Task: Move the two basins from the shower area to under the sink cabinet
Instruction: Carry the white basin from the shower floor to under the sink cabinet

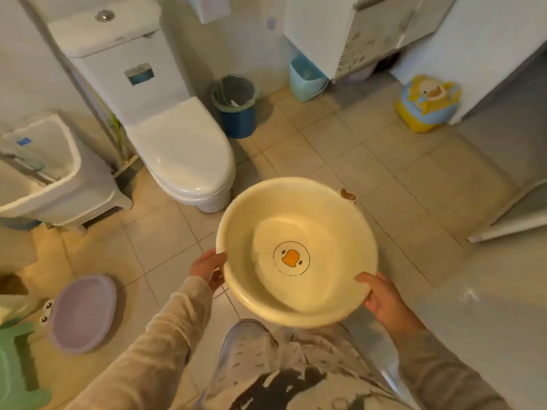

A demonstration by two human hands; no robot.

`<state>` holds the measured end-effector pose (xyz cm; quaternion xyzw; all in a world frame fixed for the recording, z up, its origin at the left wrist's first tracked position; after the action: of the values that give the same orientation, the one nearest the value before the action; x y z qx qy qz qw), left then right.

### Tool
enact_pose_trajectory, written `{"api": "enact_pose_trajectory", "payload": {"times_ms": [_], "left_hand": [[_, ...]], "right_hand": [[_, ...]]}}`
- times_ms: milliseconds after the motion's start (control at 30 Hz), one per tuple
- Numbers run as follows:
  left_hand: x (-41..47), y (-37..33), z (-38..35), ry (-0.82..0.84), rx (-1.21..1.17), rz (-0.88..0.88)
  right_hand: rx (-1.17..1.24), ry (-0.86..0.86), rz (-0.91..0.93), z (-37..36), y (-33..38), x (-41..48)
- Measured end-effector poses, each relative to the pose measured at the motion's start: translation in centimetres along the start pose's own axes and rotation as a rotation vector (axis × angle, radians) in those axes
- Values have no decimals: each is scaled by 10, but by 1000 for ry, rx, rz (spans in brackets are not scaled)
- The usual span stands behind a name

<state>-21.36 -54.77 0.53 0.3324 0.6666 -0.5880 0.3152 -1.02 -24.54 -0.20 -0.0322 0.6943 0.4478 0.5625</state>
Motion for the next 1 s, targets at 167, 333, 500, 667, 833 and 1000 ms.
{"api": "enact_pose_trajectory", "payload": {"times_ms": [167,333,500,667,833,1000], "left_hand": [[24,-1,-109,65,72,58],[43,-3,-203,89,109,85],[63,-7,-280,93,151,119],[84,-26,-354,123,215,115],[119,-51,-435,187,270,102],[146,-85,-521,243,298,124]], "right_hand": [[99,-113,-36,67,27,31],[159,-148,-10,122,75,65],[169,-209,-10,160,127,96],[199,-216,17,181,171,122],[251,-285,-9,199,216,164],[332,-352,-31,215,270,200]]}}
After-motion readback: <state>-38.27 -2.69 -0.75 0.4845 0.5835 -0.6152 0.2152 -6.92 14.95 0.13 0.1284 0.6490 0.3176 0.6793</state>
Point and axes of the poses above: each hand's wrist, its own x-axis towards the middle knuckle, its own z-axis out of the back of the hand, y = z × x, the point moved 6 cm from there along x, towards the middle knuckle, and after that the axes turned 7 degrees about -x, right-handed, at the moved point
